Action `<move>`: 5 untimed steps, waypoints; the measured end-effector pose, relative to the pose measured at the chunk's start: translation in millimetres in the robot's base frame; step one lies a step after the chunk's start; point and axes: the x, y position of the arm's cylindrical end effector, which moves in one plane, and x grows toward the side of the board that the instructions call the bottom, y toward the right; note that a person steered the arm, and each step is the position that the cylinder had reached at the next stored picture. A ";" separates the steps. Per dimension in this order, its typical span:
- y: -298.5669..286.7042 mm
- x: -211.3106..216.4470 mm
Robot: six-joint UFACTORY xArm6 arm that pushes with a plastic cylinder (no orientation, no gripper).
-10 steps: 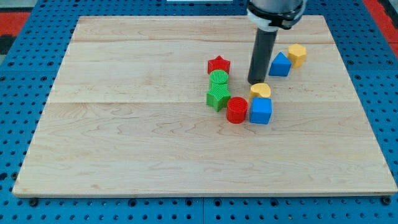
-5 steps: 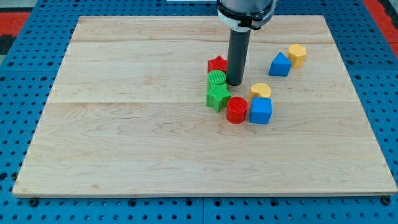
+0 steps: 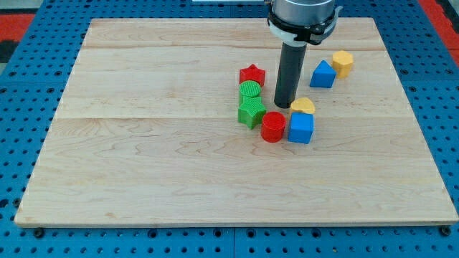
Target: Move yellow heart on top right to blue cube
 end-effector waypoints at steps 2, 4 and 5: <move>0.9 4.4; 9.3 4.0; 11.7 3.3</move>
